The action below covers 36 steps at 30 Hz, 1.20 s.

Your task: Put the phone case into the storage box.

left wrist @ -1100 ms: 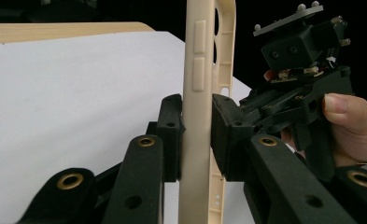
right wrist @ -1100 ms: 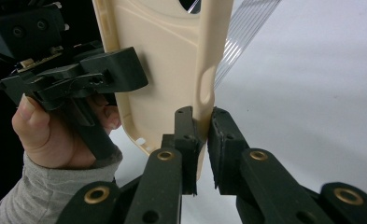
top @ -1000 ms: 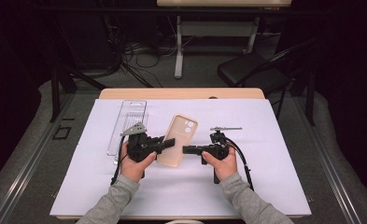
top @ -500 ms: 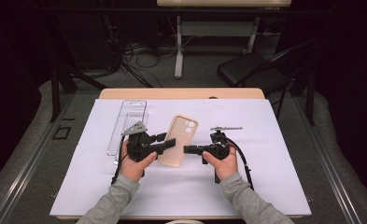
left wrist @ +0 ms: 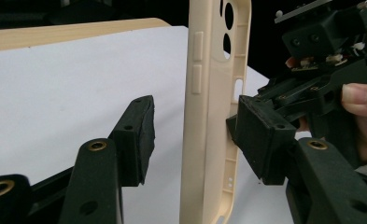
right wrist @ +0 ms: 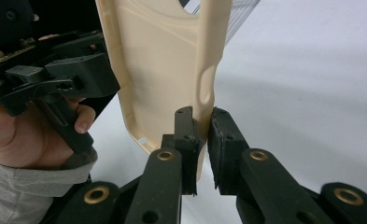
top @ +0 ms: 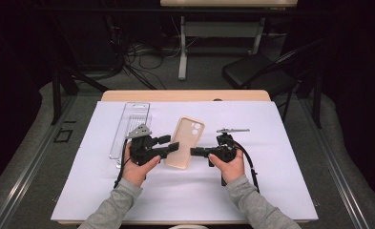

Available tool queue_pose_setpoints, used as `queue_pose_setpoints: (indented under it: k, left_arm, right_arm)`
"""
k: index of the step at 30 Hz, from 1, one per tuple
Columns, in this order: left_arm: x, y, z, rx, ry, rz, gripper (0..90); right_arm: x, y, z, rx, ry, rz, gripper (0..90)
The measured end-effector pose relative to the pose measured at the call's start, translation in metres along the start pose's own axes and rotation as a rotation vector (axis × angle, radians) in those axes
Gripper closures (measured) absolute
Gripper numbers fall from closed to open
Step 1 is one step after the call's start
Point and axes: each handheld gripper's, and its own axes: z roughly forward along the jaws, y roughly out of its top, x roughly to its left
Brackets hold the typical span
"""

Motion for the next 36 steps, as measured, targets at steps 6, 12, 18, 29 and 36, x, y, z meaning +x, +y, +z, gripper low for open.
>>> queue_pose_setpoints:
  k: [6, 12, 18, 29, 36]
  left_arm:
    - [0.0, 0.0, 0.001, 0.014, 0.017, -0.002, 45.4]
    - [0.001, 0.001, 0.0, 0.028, 0.033, 0.005, 44.2]
    - [0.001, 0.004, -0.002, 0.043, 0.052, 0.021, 44.2]
    - [0.003, 0.008, -0.006, 0.06, 0.094, 0.038, 43.4]
    - [0.002, 0.011, -0.009, 0.078, 0.098, 0.061, 41.4]
  right_arm:
    - [0.0, 0.0, 0.0, 0.008, -0.023, -0.015, 82.5]
    - [-0.001, 0.0, -0.001, -0.001, -0.051, -0.047, 82.5]
    - [0.001, 0.001, -0.001, 0.006, -0.089, -0.082, 82.5]
    - [0.003, 0.001, -0.002, 0.005, -0.113, -0.102, 82.5]
    - [0.008, 0.001, -0.002, 0.015, -0.137, -0.137, 82.5]
